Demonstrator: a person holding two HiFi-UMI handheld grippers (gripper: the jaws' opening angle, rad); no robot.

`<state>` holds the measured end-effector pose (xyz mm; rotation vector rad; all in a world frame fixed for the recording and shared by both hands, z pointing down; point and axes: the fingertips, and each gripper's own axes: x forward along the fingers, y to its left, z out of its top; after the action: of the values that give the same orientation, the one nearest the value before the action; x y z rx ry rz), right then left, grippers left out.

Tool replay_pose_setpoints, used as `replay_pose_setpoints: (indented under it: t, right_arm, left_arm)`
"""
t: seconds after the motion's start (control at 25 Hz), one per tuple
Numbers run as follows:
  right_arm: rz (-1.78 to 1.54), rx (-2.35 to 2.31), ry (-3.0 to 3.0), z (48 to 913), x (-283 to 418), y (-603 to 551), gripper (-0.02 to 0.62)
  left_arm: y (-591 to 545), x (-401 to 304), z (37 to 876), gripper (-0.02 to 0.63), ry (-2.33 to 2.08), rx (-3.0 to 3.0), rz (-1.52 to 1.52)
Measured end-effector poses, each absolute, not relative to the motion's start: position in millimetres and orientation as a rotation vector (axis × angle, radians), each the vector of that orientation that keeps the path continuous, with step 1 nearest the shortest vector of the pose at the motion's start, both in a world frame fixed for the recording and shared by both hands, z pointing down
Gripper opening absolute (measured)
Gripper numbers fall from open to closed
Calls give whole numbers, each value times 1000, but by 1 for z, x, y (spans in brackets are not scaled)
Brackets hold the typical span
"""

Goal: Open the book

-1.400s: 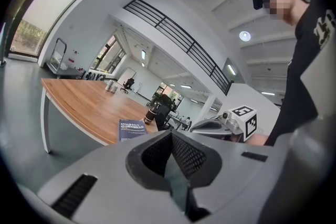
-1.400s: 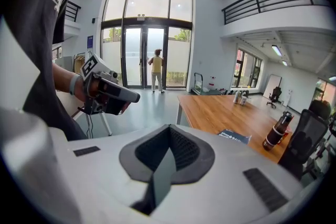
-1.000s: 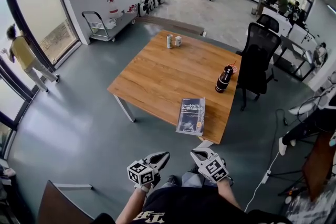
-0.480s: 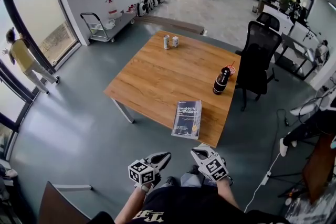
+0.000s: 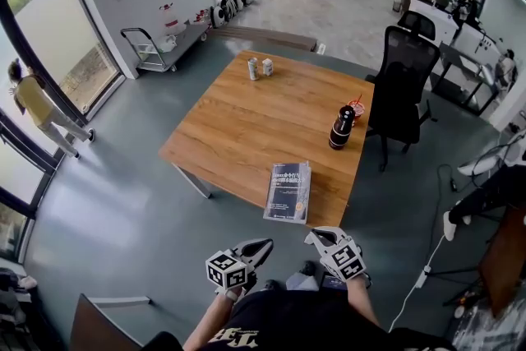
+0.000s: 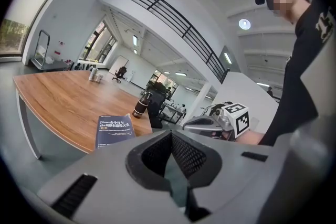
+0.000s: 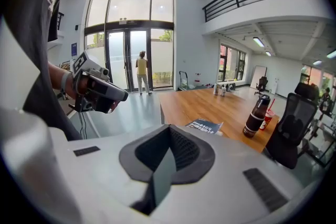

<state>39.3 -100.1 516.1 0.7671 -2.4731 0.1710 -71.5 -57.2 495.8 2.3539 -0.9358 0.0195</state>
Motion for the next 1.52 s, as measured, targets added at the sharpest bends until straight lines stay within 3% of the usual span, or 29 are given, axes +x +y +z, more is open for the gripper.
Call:
replay_pose_setpoints:
  t: [1.0,1.52]
  right_arm:
    - [224,882,-2468,519,128,-148,-12]
    - [323,787,-2431,566,176,-132,-12]
  left_arm:
    - [-110,3,486,6,-860,2404,115]
    - [-121,48,519,9,-944,2333,175]
